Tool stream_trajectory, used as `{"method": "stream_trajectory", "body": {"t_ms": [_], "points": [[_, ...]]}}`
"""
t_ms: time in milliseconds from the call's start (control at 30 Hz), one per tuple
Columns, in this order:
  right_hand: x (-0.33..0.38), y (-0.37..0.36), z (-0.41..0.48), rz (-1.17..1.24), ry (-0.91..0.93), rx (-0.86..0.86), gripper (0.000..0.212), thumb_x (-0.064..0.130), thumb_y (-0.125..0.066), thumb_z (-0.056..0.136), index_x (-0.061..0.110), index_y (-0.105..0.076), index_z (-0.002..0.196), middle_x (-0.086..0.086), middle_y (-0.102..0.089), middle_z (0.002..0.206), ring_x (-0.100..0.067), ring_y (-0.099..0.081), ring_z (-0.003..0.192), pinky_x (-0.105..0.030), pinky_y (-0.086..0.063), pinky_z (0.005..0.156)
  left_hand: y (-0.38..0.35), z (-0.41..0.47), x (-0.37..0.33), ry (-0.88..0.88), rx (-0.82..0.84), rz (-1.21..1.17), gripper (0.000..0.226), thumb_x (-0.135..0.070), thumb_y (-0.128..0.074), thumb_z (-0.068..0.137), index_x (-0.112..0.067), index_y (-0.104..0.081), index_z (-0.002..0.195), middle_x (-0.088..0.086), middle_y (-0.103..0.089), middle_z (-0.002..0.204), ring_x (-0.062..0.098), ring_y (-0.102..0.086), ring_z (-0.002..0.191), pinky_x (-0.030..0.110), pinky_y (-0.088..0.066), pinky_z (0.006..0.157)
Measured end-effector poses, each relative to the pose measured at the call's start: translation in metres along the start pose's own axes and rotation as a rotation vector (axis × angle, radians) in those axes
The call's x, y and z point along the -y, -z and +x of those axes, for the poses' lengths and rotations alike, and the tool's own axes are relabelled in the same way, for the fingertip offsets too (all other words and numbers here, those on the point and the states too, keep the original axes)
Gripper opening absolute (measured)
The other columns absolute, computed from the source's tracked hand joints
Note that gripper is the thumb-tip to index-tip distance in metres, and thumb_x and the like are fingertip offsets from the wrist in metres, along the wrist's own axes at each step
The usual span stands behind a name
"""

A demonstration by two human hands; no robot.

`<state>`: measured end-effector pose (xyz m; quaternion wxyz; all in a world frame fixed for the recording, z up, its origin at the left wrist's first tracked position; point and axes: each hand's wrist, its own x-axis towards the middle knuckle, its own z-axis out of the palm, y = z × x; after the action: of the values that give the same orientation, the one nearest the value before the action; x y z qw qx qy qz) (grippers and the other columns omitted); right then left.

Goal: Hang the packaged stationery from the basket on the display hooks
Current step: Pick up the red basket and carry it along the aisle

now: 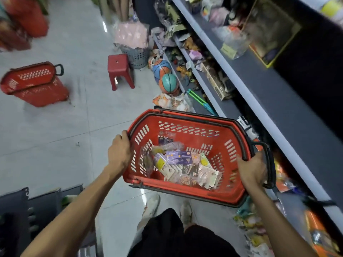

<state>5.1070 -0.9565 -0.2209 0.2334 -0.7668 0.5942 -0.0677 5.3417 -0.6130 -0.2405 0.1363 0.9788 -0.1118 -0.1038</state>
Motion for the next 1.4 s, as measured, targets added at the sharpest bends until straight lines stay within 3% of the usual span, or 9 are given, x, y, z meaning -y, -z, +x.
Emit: {"method": "stream_trajectory", "body": {"t_ms": [333, 533, 667, 733, 833, 1000, 1100, 1267, 1400], "points": [[-0.081, 0.006, -0.092, -0.133, -0.387, -0.117, 0.066, 0.046, -0.062, 0.098, -0.006, -0.039, 0.131, -0.036, -0.065, 0.115, -0.052, -0.064, 0.107, -0.056, -0.054, 0.088, -0.008, 0.047, -0.058, -0.457, 0.192, 0.085, 0.038, -0.031, -0.055, 0.103, -0.008, -0.039, 0.127, 0.017, -0.054, 0.111, 0.045, -0.068, 0.082, 0.048, -0.049, 0.066], [-0.121, 0.021, -0.179, -0.026, -0.623, -0.239, 0.079, 0.035, -0.074, 0.091, -0.009, -0.034, 0.143, -0.032, -0.062, 0.126, -0.049, -0.062, 0.117, -0.051, -0.051, 0.095, -0.04, 0.048, -0.109, -0.78, 0.255, 0.162, 0.063, -0.024, -0.054, 0.103, -0.018, -0.018, 0.153, 0.022, -0.059, 0.119, 0.045, -0.07, 0.084, 0.054, -0.057, 0.069], [-0.146, 0.034, -0.247, -0.036, -0.823, -0.245, 0.076, 0.041, -0.075, 0.091, -0.01, -0.039, 0.134, -0.031, -0.065, 0.121, -0.049, -0.065, 0.112, -0.049, -0.052, 0.091, -0.058, 0.018, -0.149, -1.002, 0.287, 0.24, 0.072, -0.026, -0.053, 0.103, -0.021, -0.009, 0.16, 0.026, -0.062, 0.12, 0.044, -0.07, 0.088, 0.052, -0.059, 0.074], [-0.162, 0.038, -0.285, -0.004, -0.92, -0.262, 0.071, 0.04, -0.073, 0.092, -0.009, -0.043, 0.133, -0.029, -0.067, 0.118, -0.046, -0.067, 0.108, -0.047, -0.054, 0.088, -0.064, -0.007, -0.168, -1.116, 0.33, 0.301, 0.081, -0.026, -0.052, 0.104, -0.024, 0.002, 0.164, 0.028, -0.059, 0.125, 0.044, -0.07, 0.09, 0.053, -0.059, 0.076], [-0.184, 0.044, -0.344, 0.06, -1.045, -0.313, 0.062, 0.033, -0.07, 0.095, -0.006, -0.043, 0.135, -0.026, -0.067, 0.117, -0.045, -0.067, 0.107, -0.046, -0.055, 0.087, -0.068, -0.056, -0.192, -1.285, 0.37, 0.323, 0.079, -0.025, -0.049, 0.106, -0.023, 0.002, 0.166, 0.034, -0.048, 0.14, 0.047, -0.069, 0.093, 0.055, -0.059, 0.078], [-0.225, 0.041, -0.458, 0.101, -1.206, -0.452, 0.076, 0.04, -0.074, 0.09, -0.006, -0.034, 0.135, -0.028, -0.07, 0.109, -0.045, -0.069, 0.102, -0.045, -0.052, 0.081, -0.072, -0.16, -0.209, -1.483, 0.414, 0.361, 0.074, -0.033, -0.047, 0.107, -0.027, -0.001, 0.165, 0.025, -0.052, 0.129, 0.047, -0.068, 0.097, 0.056, -0.057, 0.082], [-0.241, 0.038, -0.539, 0.171, -1.317, -0.483, 0.073, 0.03, -0.069, 0.093, -0.009, -0.031, 0.141, -0.029, -0.068, 0.111, -0.047, -0.067, 0.104, -0.047, -0.051, 0.082, -0.074, -0.23, -0.202, -1.628, 0.431, 0.408, 0.079, -0.036, -0.049, 0.107, -0.026, 0.002, 0.166, 0.027, -0.054, 0.135, 0.043, -0.07, 0.098, 0.051, -0.057, 0.083], [-0.26, 0.015, -0.673, 0.192, -1.489, -0.593, 0.061, 0.029, -0.067, 0.094, -0.008, -0.036, 0.131, -0.029, -0.069, 0.104, -0.048, -0.068, 0.096, -0.049, -0.051, 0.077, -0.086, -0.345, -0.17, -1.876, 0.377, 0.454, 0.084, -0.011, -0.049, 0.101, -0.027, 0.004, 0.165, 0.023, -0.067, 0.118, 0.041, -0.072, 0.092, 0.049, -0.057, 0.079], [-0.257, -0.002, -0.765, 0.211, -1.654, -0.665, 0.056, 0.034, -0.068, 0.096, -0.007, -0.042, 0.124, -0.028, -0.068, 0.104, -0.049, -0.067, 0.097, -0.046, -0.048, 0.074, -0.081, -0.439, -0.138, -2.057, 0.285, 0.567, 0.082, -0.01, -0.051, 0.101, -0.024, -0.003, 0.166, 0.022, -0.058, 0.136, 0.039, -0.071, 0.103, 0.046, -0.051, 0.076]]}}
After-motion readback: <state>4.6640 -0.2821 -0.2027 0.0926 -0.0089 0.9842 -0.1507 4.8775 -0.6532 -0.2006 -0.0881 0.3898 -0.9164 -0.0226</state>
